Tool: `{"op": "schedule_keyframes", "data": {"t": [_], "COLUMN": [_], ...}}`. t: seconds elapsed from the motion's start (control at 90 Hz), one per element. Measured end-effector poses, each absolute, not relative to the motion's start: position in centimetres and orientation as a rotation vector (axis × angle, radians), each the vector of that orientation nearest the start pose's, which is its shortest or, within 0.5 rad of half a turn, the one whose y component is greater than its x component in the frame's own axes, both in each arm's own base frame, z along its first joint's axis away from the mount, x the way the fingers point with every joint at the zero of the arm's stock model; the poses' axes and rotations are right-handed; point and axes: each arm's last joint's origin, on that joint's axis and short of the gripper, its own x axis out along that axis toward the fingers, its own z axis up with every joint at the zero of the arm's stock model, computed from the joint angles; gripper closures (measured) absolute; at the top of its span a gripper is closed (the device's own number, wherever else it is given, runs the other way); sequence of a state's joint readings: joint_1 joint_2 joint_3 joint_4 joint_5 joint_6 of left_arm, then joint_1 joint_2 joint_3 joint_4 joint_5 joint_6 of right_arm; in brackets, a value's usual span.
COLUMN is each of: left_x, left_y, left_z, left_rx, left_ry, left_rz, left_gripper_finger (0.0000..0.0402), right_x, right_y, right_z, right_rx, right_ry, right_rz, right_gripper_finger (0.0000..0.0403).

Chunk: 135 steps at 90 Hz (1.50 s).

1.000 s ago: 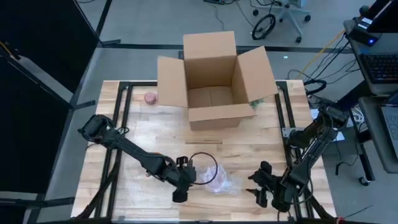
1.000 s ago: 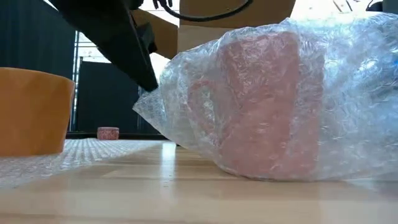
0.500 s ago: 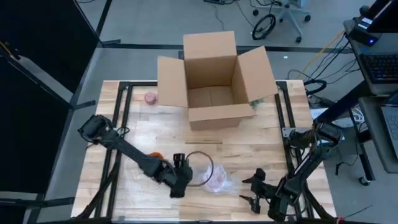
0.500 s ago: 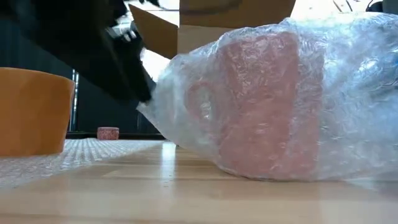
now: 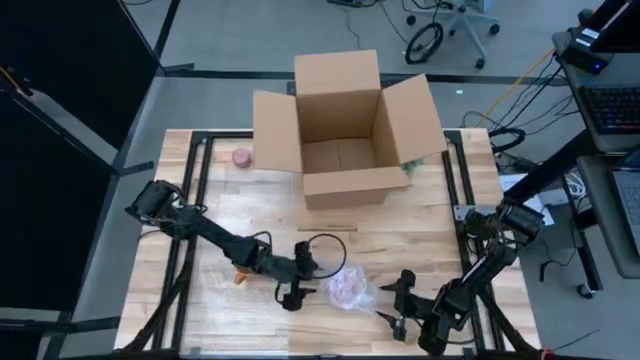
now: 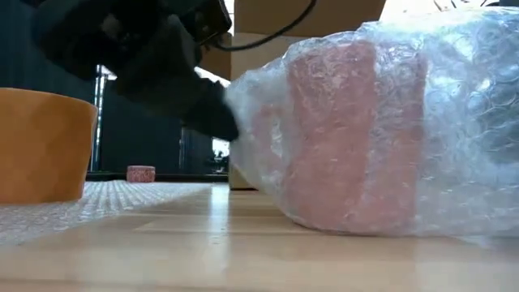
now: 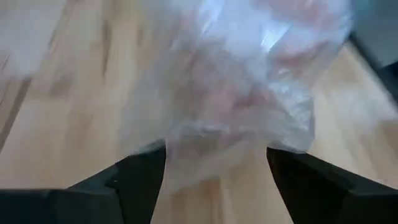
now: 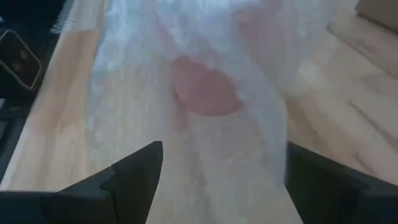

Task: Wrap mug
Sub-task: Put the pink cup into the box

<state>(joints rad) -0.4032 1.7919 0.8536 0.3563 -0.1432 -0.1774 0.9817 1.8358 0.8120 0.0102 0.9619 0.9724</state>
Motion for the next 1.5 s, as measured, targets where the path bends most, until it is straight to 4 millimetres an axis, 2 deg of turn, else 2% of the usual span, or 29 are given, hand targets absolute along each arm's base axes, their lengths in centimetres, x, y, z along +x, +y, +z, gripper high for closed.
{"op": "schedule_keyframes", "data": {"t": [0.267,0.556,0.644,0.733,0.944,1.189,1.311,1.5], "left_x": [33.6,34.9,35.3,35.6,35.7,35.5,35.1,34.3], "left_y": [-12.8,-13.0,-13.2,-13.3,-13.3,-13.7,-14.2,-15.0], "left_z": [15.3,13.5,13.4,13.7,13.7,13.8,14.5,16.3], "left_rx": [-0.055,-0.065,-0.064,-0.063,-0.063,-0.109,-0.107,-0.099], "left_ry": [0.504,0.52,0.52,0.517,0.522,0.535,0.531,0.493], "left_rz": [-0.347,-0.338,-0.338,-0.337,-0.341,-0.343,-0.344,-0.344], "left_gripper_finger": [0.0133,0.0143,0.0171,0.0217,0.0373,0.0379,0.0379,0.0379], "right_x": [21.1,22.9,23.1,23.1,23.1,23.0,22.3,19.3], "right_y": [24.5,23.2,23.3,23.3,23.3,23.3,23.4,23.4], "right_z": [11.5,11.6,11.7,11.7,11.7,11.8,13.5,18.7], "right_rx": [0.062,0.042,0.047,0.04,0.035,0.024,0.019,0.145], "right_ry": [0.473,0.493,0.494,0.496,0.496,0.496,0.494,0.488], "right_rz": [-0.189,-0.198,-0.178,-0.173,-0.173,-0.168,-0.139,-0.022], "right_gripper_finger": [0.0108,0.0108,0.0108,0.0108,0.0108,0.0108,0.0108,0.0108]}}
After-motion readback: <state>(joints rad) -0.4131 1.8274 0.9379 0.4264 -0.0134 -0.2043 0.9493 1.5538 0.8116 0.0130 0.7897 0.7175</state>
